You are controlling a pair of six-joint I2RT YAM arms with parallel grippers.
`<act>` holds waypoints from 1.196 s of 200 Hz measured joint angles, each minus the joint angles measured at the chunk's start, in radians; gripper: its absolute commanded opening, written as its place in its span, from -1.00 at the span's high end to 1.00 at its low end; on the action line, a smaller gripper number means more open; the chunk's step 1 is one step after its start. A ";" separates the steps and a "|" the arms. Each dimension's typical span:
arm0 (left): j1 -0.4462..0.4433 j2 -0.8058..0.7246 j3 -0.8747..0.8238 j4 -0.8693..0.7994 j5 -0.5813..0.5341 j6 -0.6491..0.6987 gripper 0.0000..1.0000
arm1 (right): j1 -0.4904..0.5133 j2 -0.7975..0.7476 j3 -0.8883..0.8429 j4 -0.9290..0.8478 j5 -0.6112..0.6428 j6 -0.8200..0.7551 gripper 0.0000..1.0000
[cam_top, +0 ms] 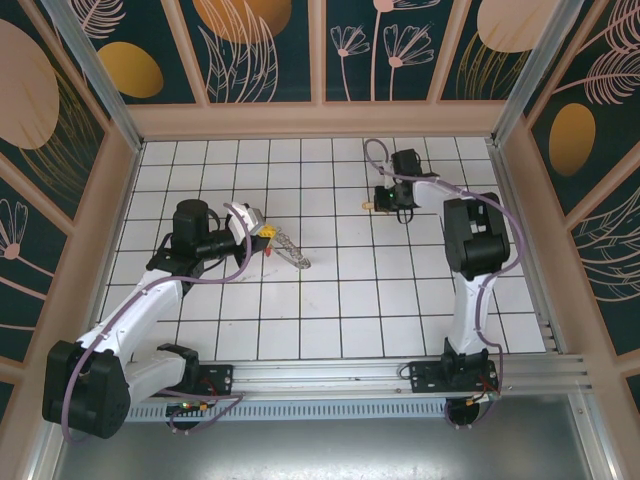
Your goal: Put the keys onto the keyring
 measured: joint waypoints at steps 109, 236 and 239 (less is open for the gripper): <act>0.000 0.016 0.027 0.002 0.001 0.003 1.00 | 0.169 -0.389 -0.288 0.335 -0.238 -0.228 1.00; 0.000 0.063 0.076 -0.067 -0.006 0.110 1.00 | 0.454 -0.397 -0.066 0.097 -0.375 -0.325 1.00; 0.000 0.063 0.076 -0.067 -0.010 0.111 1.00 | 0.459 -0.397 -0.062 0.093 -0.373 -0.326 1.00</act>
